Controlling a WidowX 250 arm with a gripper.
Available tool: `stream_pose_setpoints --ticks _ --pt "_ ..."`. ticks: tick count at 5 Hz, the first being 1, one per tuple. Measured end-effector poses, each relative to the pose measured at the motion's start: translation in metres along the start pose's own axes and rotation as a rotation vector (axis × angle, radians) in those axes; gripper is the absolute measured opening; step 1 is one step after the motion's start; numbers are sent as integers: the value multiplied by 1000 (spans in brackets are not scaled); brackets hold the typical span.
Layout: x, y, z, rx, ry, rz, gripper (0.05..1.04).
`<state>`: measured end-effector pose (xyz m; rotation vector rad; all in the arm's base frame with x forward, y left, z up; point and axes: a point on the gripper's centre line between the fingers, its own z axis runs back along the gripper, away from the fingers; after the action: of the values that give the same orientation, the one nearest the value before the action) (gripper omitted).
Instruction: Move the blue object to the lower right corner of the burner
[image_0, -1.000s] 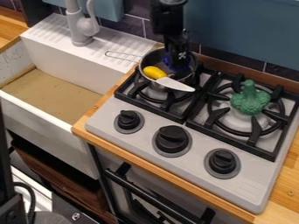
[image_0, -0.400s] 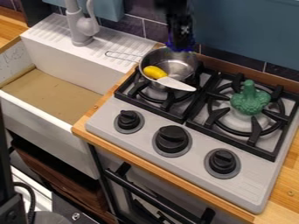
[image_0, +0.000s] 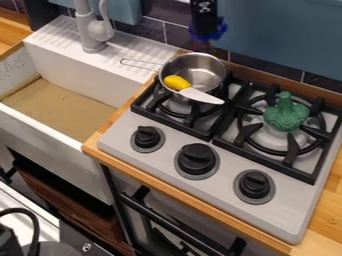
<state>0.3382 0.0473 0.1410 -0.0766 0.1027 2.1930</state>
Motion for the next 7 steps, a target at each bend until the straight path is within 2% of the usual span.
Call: stream_pose_setpoints --ticks 1,3,4,5,6,7 --pt "17 17 4 1 17 -71 754" --pt "38 53 -5 21 -9 -197 753" --pt "45 74 -19 16 -8 -280 754" --pt "29 88 -28 -2 57 -283 754" --pt "3 107 -40 -1 90 -321 754" --pt "-30 122 -59 -21 94 -336 753"
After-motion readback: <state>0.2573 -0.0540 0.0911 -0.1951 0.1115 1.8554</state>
